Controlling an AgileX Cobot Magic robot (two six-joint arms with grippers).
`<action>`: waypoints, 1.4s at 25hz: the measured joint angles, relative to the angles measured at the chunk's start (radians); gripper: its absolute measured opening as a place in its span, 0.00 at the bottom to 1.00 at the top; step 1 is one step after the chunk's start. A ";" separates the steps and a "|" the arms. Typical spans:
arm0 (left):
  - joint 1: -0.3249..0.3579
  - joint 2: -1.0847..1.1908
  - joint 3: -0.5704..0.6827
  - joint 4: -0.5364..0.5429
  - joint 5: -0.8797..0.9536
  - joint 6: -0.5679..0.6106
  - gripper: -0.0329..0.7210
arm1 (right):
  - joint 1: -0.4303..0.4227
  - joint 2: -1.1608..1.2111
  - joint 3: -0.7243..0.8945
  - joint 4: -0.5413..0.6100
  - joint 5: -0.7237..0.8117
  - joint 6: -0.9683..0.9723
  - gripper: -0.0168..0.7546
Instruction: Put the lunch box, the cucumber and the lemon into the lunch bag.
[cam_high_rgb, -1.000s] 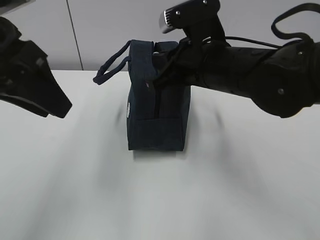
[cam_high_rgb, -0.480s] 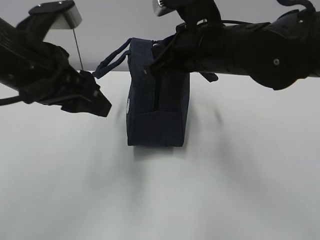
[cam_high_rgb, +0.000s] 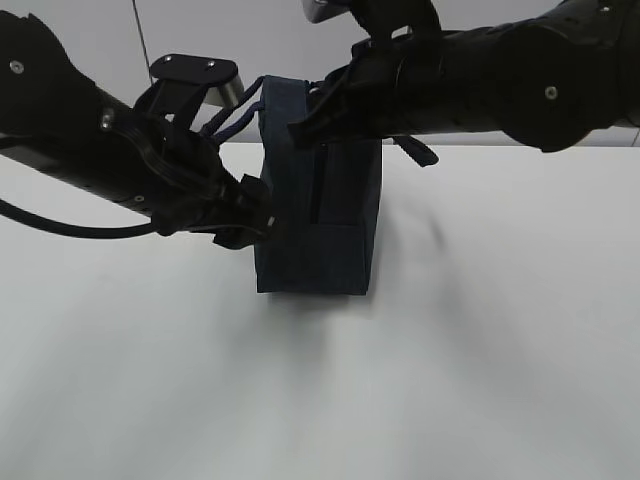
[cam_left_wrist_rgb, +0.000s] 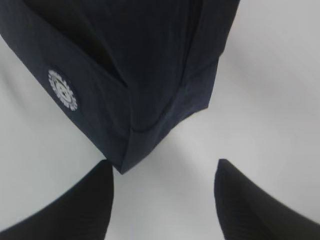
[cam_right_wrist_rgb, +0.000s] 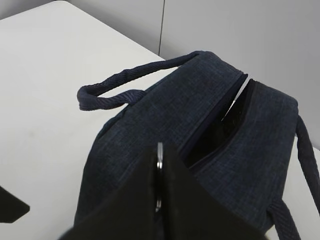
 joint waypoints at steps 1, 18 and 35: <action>-0.004 0.000 0.000 0.000 -0.021 0.000 0.63 | 0.000 0.000 0.000 0.002 0.006 0.000 0.02; -0.008 0.112 0.000 -0.059 -0.231 0.000 0.43 | 0.000 0.000 0.000 0.085 0.027 0.024 0.02; -0.010 0.112 0.000 -0.040 -0.163 0.004 0.03 | -0.033 0.000 -0.036 0.131 0.039 0.045 0.02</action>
